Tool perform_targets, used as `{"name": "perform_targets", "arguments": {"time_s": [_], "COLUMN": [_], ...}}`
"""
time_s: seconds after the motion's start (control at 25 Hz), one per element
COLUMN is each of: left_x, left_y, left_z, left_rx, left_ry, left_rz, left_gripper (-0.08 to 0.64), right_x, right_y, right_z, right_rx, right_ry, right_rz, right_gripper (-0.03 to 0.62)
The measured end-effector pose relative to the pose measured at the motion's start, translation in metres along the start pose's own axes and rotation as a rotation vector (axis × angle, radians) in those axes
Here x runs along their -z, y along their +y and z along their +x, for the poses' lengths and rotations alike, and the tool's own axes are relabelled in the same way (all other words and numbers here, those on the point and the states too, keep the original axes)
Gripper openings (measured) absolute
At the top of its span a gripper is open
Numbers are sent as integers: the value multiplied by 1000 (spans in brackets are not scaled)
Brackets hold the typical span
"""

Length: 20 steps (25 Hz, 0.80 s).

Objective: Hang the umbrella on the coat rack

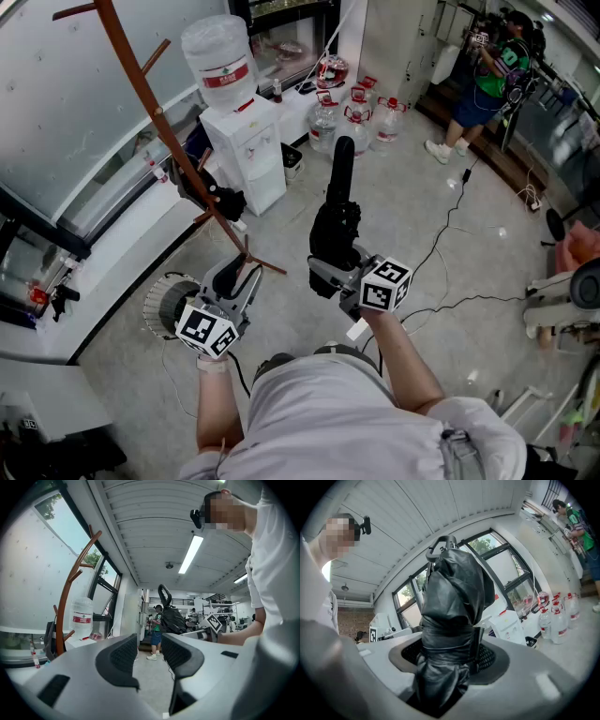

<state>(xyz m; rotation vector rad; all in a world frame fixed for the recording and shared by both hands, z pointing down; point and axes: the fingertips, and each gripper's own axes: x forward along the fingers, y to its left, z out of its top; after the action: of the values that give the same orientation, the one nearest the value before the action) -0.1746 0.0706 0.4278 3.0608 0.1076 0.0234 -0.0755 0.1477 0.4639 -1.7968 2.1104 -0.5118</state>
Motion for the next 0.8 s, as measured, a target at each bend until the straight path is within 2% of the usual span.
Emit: {"name": "perform_targets", "arguments": {"time_s": [0.48,0.8], "left_x": [19,38], "left_y": [-37,-14], "left_z": [57,83], "left_rx": [-55,-88], "left_ry": [34,57], "left_rz": [-9,-38], "left_gripper": [143,143], "right_x": [-7,2], "right_y": [-49,-93], "right_z": [-43,-36], "right_rx": [-54,-37], "right_ry": [36,78], "right_rz": [-12,32], "right_gripper": [261,261]}}
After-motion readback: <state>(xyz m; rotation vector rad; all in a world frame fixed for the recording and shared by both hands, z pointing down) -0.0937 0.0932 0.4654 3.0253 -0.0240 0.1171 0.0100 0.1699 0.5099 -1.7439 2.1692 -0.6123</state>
